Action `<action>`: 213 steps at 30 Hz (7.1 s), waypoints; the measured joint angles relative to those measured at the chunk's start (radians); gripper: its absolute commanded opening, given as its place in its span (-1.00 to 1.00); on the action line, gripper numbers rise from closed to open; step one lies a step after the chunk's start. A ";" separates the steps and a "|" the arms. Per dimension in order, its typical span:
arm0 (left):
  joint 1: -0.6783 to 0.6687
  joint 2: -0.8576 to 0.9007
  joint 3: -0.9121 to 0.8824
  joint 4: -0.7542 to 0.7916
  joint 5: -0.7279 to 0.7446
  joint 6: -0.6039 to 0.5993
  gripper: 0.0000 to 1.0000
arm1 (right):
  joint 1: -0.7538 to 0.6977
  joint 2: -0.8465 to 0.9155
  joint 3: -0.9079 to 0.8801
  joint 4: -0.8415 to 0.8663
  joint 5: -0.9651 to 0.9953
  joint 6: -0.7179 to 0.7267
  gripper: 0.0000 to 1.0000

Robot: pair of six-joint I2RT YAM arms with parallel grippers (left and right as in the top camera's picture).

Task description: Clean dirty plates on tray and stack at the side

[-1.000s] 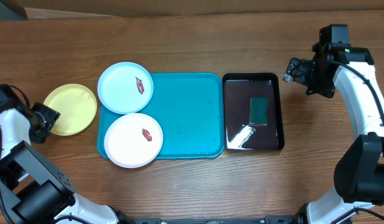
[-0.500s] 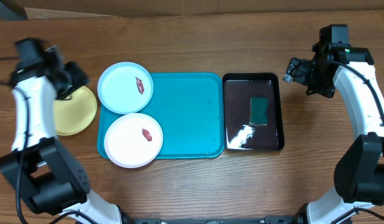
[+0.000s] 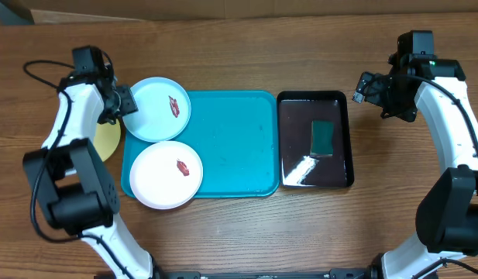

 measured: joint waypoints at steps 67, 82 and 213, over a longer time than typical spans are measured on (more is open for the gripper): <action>-0.482 0.066 0.134 -0.387 0.066 -0.177 -0.92 | 0.000 0.000 0.000 0.000 0.000 0.000 1.00; -0.482 0.066 0.132 -0.378 0.015 -0.183 -0.90 | 0.000 0.000 0.000 0.088 0.035 -0.018 1.00; -0.482 0.066 0.052 -0.304 -0.061 -0.171 -0.88 | 0.373 0.002 -0.385 0.280 0.048 0.020 -0.93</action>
